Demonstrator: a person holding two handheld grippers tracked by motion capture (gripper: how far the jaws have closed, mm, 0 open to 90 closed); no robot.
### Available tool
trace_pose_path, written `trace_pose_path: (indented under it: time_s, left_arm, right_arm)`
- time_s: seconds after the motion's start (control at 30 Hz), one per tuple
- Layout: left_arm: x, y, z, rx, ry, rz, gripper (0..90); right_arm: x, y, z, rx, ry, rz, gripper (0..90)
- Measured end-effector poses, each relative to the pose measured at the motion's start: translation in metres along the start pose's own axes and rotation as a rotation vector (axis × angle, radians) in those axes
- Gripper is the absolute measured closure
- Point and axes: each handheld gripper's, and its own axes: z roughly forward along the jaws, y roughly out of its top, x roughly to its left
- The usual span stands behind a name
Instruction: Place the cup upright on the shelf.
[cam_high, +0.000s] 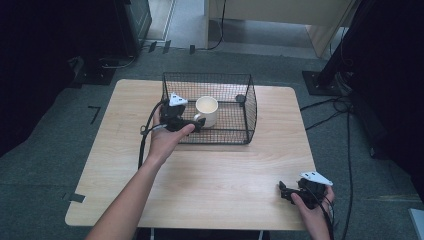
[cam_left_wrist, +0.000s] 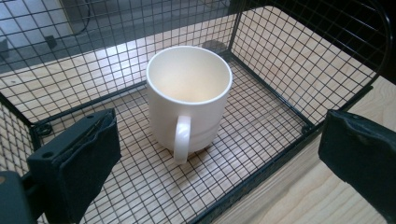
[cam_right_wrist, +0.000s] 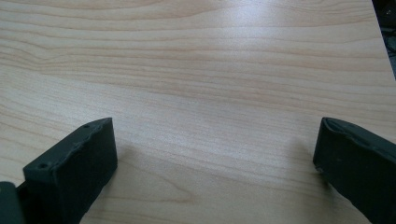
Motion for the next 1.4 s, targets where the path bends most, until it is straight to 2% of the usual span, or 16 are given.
trace_pose_path:
  time_s: [0.2,0.5,0.6,0.63,0.67,0.8,0.97,1.0,1.2,1.23,1.4]
  left_arm:
    - [-0.001,-0.014,-0.013,-0.007,0.004,0.002,0.0]
    - [0.006,-0.04,-0.035,-0.034,0.024,0.008,0.0]
    - [0.01,-0.054,-0.047,-0.048,0.028,-0.002,0.0]
    - [0.01,-0.054,-0.047,-0.048,0.028,-0.002,0.0]
    - [0.013,-0.062,-0.052,-0.049,0.034,-0.01,0.0]
    - [0.018,-0.073,-0.061,-0.045,0.045,-0.021,0.0]
    - [0.03,-0.097,-0.076,-0.035,0.064,-0.045,0.0]
    - [0.03,-0.097,-0.076,-0.035,0.064,-0.045,0.0]
    - [0.043,-0.125,-0.087,-0.017,0.087,-0.085,0.0]
    - [0.043,-0.125,-0.087,-0.017,0.087,-0.085,0.0]
    - [0.053,-0.145,-0.095,0.006,0.117,-0.106,0.0]
  right_arm:
    - [0.0,0.0,0.0,0.0,0.0,0.0,0.0]
    - [0.0,0.0,0.0,0.0,-0.001,0.0,0.0]
    - [0.0,0.0,0.0,0.0,0.0,0.001,0.0]
    - [0.0,0.0,0.0,0.0,0.0,0.001,0.0]
    - [0.0,0.0,0.0,0.0,0.0,0.0,0.0]
    - [0.0,0.0,0.0,0.0,0.0,0.0,0.0]
    - [0.0,0.0,0.0,0.0,-0.001,0.0,0.0]
    - [0.0,0.0,0.0,0.0,-0.001,0.0,0.0]
    - [0.0,0.0,0.0,0.001,-0.001,-0.002,0.0]
    - [0.0,0.0,0.0,0.001,-0.001,-0.002,0.0]
    - [0.0,0.0,0.0,0.0,-0.001,-0.002,0.0]
